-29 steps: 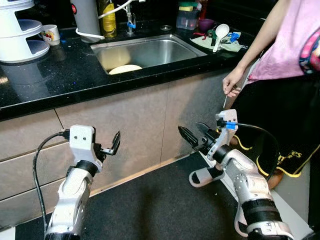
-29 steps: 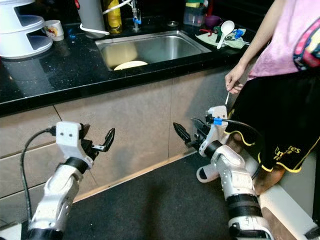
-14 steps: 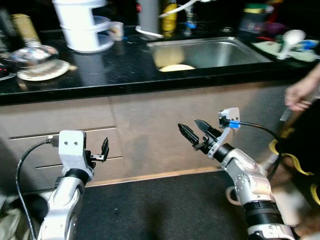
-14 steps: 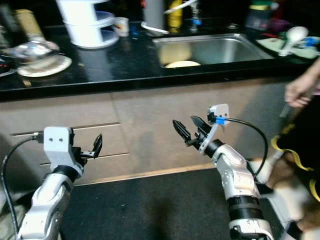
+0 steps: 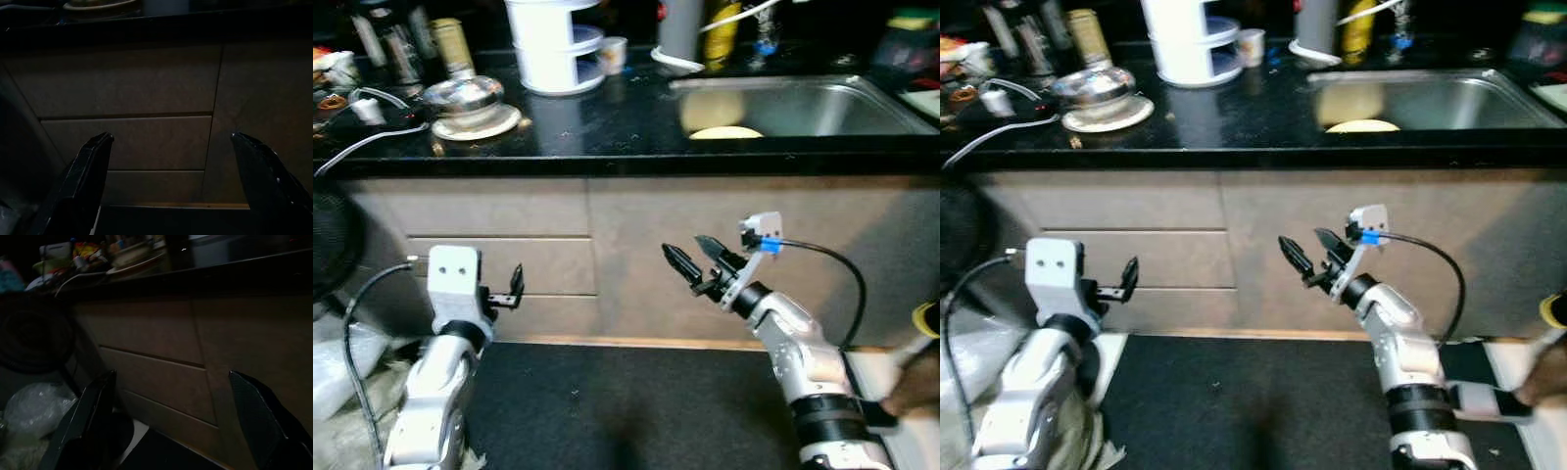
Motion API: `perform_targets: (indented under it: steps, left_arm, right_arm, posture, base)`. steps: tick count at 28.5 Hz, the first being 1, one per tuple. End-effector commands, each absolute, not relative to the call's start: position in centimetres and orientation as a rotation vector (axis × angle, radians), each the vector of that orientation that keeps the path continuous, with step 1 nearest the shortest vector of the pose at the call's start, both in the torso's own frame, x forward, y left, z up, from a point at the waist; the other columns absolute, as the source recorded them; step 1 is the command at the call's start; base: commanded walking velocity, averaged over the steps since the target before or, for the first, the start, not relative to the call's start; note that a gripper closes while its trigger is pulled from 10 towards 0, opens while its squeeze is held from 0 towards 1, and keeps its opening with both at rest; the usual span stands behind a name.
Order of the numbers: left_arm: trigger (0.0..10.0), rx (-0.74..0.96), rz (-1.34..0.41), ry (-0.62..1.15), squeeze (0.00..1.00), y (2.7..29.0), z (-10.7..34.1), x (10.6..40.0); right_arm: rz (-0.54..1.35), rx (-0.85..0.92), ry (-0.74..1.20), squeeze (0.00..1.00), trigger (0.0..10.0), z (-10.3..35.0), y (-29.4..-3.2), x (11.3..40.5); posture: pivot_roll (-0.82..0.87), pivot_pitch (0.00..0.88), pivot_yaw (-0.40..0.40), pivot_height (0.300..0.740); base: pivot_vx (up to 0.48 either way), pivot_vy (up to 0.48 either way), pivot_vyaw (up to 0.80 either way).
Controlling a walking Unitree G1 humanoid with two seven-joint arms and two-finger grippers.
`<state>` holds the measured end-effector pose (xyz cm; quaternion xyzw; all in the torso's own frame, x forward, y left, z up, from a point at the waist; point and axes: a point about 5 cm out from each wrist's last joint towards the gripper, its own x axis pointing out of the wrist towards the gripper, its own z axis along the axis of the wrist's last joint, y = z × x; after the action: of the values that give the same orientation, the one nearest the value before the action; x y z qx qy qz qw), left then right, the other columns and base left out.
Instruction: Kitchen organization
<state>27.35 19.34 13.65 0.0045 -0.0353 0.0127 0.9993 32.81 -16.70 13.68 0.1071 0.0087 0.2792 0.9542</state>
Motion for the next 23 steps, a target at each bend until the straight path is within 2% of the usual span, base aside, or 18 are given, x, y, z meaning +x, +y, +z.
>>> perform_targets:
  steps: [1, 17, 23]
  left_arm:
    - [10.0, -0.013, 0.012, -0.033, 0.00, 19.1, 13.0, 27.6]
    - [10.0, -0.048, -0.058, -0.051, 0.00, 17.2, 13.4, 28.7]
    - [10.0, -0.031, -0.045, -0.079, 0.00, 17.5, 14.0, 28.3]
  right_arm:
    - [0.587, 0.204, 0.008, 0.00, 10.0, 14.1, -16.1, 33.0]
    - [0.599, 0.183, 0.005, 0.00, 10.0, 14.1, -15.5, 33.0]
    - [0.627, 0.170, -0.008, 0.00, 10.0, 14.2, -14.7, 32.8]
  posture:
    - [0.00, 0.000, -0.020, 0.740]
    - [-0.01, 0.000, -0.018, 0.740]
    - [0.00, 0.000, -0.014, 0.740]
  base:
    - [0.000, 0.000, 0.76]
    - [0.000, 0.000, 0.75]
    - [0.132, 0.000, 0.00]
